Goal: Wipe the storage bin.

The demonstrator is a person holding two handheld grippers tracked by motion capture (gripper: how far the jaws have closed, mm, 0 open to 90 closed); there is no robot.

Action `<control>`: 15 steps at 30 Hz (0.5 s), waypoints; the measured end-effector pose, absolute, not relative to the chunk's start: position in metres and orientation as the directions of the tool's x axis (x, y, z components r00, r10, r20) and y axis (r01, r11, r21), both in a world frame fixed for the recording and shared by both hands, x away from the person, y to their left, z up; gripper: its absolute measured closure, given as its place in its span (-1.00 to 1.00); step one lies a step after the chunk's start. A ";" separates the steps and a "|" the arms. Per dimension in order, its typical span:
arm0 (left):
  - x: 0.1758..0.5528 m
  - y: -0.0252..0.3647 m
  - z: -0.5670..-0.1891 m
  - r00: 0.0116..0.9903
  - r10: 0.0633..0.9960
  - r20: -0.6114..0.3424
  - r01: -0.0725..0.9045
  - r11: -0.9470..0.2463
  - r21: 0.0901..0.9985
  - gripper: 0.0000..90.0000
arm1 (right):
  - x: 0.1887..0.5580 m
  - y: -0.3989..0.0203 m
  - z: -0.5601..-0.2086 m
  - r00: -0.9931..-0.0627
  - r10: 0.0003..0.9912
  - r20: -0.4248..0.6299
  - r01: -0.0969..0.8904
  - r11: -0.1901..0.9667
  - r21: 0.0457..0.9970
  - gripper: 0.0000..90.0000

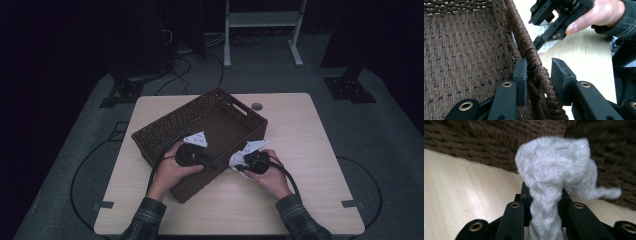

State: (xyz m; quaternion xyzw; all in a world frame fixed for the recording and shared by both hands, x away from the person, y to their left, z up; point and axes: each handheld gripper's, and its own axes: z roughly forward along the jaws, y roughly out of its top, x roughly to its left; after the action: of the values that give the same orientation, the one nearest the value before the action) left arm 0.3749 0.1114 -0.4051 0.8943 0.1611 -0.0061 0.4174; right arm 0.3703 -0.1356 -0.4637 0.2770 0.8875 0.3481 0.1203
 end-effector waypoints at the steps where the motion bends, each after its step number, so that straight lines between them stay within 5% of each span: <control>1: 0.375 0.111 -0.405 0.948 0.283 -0.145 0.293 -0.600 0.745 0.47 | 0.369 -0.136 -0.461 -0.819 0.574 -0.022 0.403 0.600 0.691 0.65; 15: 0.375 0.112 -0.405 0.948 0.284 -0.144 0.293 -0.598 0.746 0.47 | 0.358 -0.144 -0.428 -0.814 0.579 -0.048 0.345 0.548 0.762 0.65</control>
State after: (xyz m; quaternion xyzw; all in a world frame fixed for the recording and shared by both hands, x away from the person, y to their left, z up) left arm 0.3748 0.1116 -0.4050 0.8939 0.1614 -0.0053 0.4181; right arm 0.3576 -0.1442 -0.4279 0.2662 0.8671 0.3940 0.1484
